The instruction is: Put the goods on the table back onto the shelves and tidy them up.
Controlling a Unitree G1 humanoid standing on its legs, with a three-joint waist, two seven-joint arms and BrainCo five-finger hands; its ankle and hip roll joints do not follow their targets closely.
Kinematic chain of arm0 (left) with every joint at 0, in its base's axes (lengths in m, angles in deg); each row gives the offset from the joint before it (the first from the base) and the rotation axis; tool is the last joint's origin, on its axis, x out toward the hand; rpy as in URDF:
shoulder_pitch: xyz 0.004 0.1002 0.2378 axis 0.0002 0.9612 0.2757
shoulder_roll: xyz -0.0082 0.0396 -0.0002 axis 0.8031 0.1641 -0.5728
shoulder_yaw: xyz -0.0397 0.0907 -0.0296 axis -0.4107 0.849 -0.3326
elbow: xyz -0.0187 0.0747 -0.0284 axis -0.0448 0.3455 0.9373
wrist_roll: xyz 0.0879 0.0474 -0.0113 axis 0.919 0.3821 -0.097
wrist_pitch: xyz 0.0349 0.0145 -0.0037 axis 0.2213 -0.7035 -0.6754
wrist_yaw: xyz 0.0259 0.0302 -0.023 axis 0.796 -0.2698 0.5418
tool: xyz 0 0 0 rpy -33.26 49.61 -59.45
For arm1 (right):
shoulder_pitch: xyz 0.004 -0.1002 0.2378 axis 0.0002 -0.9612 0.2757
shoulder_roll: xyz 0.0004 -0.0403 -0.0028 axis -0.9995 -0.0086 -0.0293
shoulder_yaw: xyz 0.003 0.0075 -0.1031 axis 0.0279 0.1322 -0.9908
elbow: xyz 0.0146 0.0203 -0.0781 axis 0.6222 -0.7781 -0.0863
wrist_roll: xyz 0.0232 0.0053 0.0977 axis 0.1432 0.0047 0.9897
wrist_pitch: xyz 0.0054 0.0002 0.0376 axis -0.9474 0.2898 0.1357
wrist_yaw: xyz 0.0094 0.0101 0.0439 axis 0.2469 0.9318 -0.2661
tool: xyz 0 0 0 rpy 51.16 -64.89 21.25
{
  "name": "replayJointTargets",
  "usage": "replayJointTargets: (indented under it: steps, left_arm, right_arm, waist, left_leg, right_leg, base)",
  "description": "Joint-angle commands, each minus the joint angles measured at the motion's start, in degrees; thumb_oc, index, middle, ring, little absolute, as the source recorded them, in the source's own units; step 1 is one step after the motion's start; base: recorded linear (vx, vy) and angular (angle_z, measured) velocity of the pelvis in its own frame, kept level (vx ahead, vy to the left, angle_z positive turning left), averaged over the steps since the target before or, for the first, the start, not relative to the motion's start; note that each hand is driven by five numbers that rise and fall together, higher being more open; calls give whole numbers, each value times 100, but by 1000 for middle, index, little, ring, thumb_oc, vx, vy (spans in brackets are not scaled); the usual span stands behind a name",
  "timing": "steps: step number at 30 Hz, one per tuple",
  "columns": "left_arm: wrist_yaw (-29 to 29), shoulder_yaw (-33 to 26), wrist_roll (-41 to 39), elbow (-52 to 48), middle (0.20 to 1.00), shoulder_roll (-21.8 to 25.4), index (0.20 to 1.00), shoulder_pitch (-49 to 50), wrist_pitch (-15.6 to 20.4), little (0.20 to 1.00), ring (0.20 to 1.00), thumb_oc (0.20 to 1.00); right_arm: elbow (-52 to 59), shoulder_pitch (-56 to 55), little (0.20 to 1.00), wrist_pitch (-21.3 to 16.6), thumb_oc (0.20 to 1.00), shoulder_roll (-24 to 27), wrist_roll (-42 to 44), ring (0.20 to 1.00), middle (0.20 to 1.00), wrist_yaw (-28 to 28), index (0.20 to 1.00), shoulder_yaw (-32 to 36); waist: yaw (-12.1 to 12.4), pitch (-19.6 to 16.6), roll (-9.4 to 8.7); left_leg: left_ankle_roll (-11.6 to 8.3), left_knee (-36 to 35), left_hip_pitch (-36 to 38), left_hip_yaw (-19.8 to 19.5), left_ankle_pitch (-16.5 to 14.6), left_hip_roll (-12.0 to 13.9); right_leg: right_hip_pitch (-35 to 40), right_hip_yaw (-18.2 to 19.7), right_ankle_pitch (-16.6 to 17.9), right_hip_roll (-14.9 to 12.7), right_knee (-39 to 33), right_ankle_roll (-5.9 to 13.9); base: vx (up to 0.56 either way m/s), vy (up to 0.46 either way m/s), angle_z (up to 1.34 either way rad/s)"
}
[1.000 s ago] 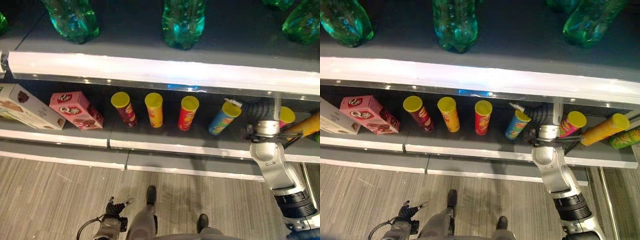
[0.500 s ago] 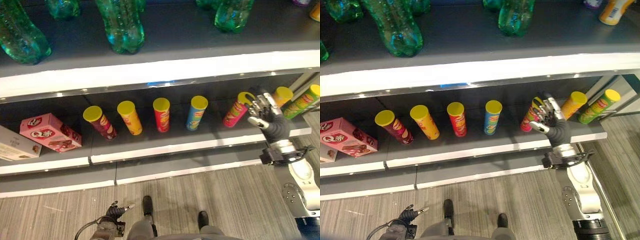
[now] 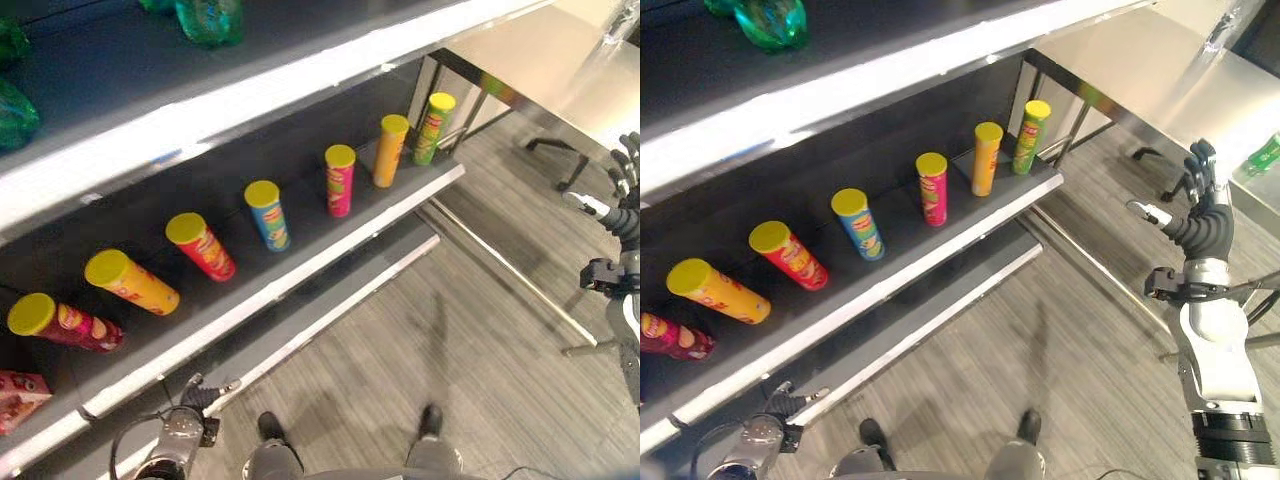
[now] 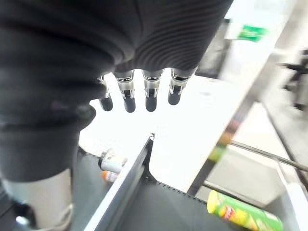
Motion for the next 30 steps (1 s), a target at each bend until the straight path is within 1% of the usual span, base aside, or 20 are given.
replayJointTargets:
  steps: [1,3,4,5,7,10,13,16,17,18,21,22,23,24,25,26,27,28,29,30]
  left_arm:
    - [-1,213,-6,49,1000,-128,1000,96,33,1000,1000,1000]
    - [-47,269,89,-55,1000,-149,1000,54,16,1000,1000,1000]
    - [-67,307,133,-150,1000,-139,1000,59,39,1000,1000,1000]
    - [-67,318,147,-226,1000,-133,1000,87,55,1000,1000,1000]
    - [-57,316,91,-262,1000,-171,1000,186,97,1000,1000,1000]
    - [-60,393,36,-83,1000,-263,1000,258,86,1000,1000,1000]
    - [-107,466,37,131,1000,-385,1000,341,89,1000,1000,1000]
    - [-165,507,63,279,1000,-474,1000,386,61,1000,1000,1000]
    - [-165,507,63,279,1000,-474,1000,386,61,1000,1000,1000]
    - [-180,518,82,313,1000,-490,1000,437,36,1000,1000,1000]
    - [-137,442,55,346,1000,-493,1000,529,16,1000,1000,1000]
    - [-116,391,14,369,1000,-515,1000,536,-16,1000,1000,1000]
    - [-101,352,-16,381,1000,-522,1000,560,-25,1000,1000,1000]
    - [-66,292,-74,336,1000,-521,1000,580,-42,1000,1000,1000]
    - [-66,291,-74,333,1000,-517,1000,582,-44,1000,1000,1000]
    - [-53,294,-111,258,1000,-500,1000,543,-68,1000,1000,1000]
    - [-53,292,-111,257,1000,-501,1000,540,-70,1000,1000,1000]
    - [-38,395,-56,150,1000,-440,1000,493,-85,1000,1000,1000]
    - [-38,397,-56,146,1000,-437,1000,494,-89,1000,1000,1000]
    - [-44,407,-61,46,1000,-404,1000,495,-89,1000,1000,1000]
  right_arm:
    - [194,158,1000,-303,1000,301,-108,1000,1000,178,1000,474]
    - [265,-124,1000,-275,1000,451,-175,1000,1000,149,1000,759]
    - [287,-150,1000,-251,1000,484,-179,1000,1000,134,1000,773]
    - [289,-99,1000,-270,1000,529,-176,1000,1000,132,1000,743]
    - [227,144,1000,-311,1000,632,-89,1000,1000,83,1000,533]
    - [47,448,1000,-337,1000,730,15,1000,1000,49,1000,257]
    - [-41,603,1000,-390,1000,810,41,1000,1000,61,1000,127]
    - [-170,688,1000,-374,1000,835,-74,1000,1000,165,1000,46]
    - [-171,689,1000,-374,1000,835,-74,1000,1000,165,1000,45]
    - [-259,825,1000,-353,1000,780,-193,1000,1000,309,1000,22]
    - [-280,995,1000,-355,1000,690,-254,1000,1000,392,1000,-124]
    - [-260,903,1000,-298,1000,577,-407,1000,1000,423,1000,-139]
    - [-252,856,1000,-254,1000,506,-531,1000,1000,463,1000,-127]
    - [-249,804,1000,-154,1000,376,-784,1000,1000,504,1000,-122]
    - [-240,800,1000,-147,1000,369,-791,1000,1000,507,1000,-120]
    - [-200,803,1000,-53,1000,316,-936,1000,1000,533,1000,-105]
    - [-197,807,1000,-51,1000,315,-940,1000,1000,535,1000,-106]
    - [-178,764,1000,-43,1000,206,-977,1000,1000,556,1000,-53]
    - [-174,758,1000,-43,1000,203,-978,1000,1000,556,1000,-48]
    - [-160,731,1000,-54,1000,185,-1025,1000,1000,578,1000,-52]
  waist:
    - [17,-206,-26]
    - [-62,-204,5]
    - [-57,-203,-14]
    - [-14,-162,-47]
    - [123,-100,-204]
    - [272,-77,-229]
    - [377,-120,-122]
    - [526,-58,-24]
    - [532,-57,-26]
    - [651,-10,26]
    - [803,-34,28]
    - [817,-83,-9]
    - [837,-137,-76]
    - [877,-187,-153]
    - [893,-178,-168]
    - [826,-92,-132]
    - [833,-83,-143]
    - [731,3,-96]
    - [734,5,-111]
    - [735,21,-78]
  left_leg:
    - [-387,-67,571,-207,372,726]
    - [-387,31,498,-212,846,833]
    - [-351,89,472,-290,724,748]
    - [-221,209,377,-404,540,640]
    - [91,415,230,-1247,-412,-184]
    - [356,490,124,-1931,-949,-1088]
    - [639,303,-160,-2204,-861,-1842]
    - [741,100,-689,-2047,-550,-2288]
    - [741,100,-687,-2041,-552,-2287]
    - [659,43,-1012,-1963,-369,-2410]
    - [792,-52,-829,-1957,-279,-2382]
    - [834,30,-770,-2046,-174,-2320]
    - [877,79,-709,-2028,-226,-2295]
    - [982,186,-479,-1876,-414,-2246]
    - [989,192,-473,-1854,-422,-2256]
    - [1077,202,-202,-1823,-533,-2192]
    - [1085,206,-204,-1811,-533,-2206]
    - [1123,176,46,-1815,-638,-2103]
    - [1127,176,40,-1811,-637,-2118]
    - [1123,143,116,-1839,-657,-2052]
  right_leg:
    - [-470,168,-787,0,803,153]
    - [-257,86,-1024,312,781,1]
    - [-196,142,-1111,448,731,-107]
    - [-183,119,-1062,544,659,-217]
    - [-58,314,-1054,683,528,-328]
    - [94,633,-1086,957,423,-424]
    - [168,826,-1078,1203,322,-456]
    - [369,1028,-1186,1540,252,-517]
    - [369,1035,-1187,1539,253,-517]
    - [565,1207,-1334,1764,225,-574]
    - [760,1418,-1551,1872,294,-632]
    - [890,1458,-1790,1814,447,-633]
    - [929,1471,-1886,1713,605,-597]
    - [801,1448,-1872,1466,1420,-408]
    - [768,1467,-1913,1444,1499,-399]
    - [348,1433,-1603,1211,2561,-257]
    - [312,1447,-1632,1189,2632,-248]
    - [-79,1296,-1279,975,3499,-240]
    - [-109,1304,-1300,955,3554,-236]
    - [-281,1219,-1299,803,3791,-304]
  base:
    - [118,-396,-2]
    - [85,-363,35]
    - [25,-428,41]
    - [29,-404,16]
    - [84,-372,-26]
    - [165,-253,-67]
    - [178,-156,-64]
    - [169,-130,-21]
    - [208,-100,-20]
    - [256,-77,-29]
    - [299,-25,-72]
    - [331,50,-86]
    - [541,109,-76]
    - [326,81,-71]
    - [342,116,-88]
    - [120,60,-69]
    - [206,50,-61]
    - [68,-3,-25]
    - [108,-23,-14]
    - [126,-128,8]
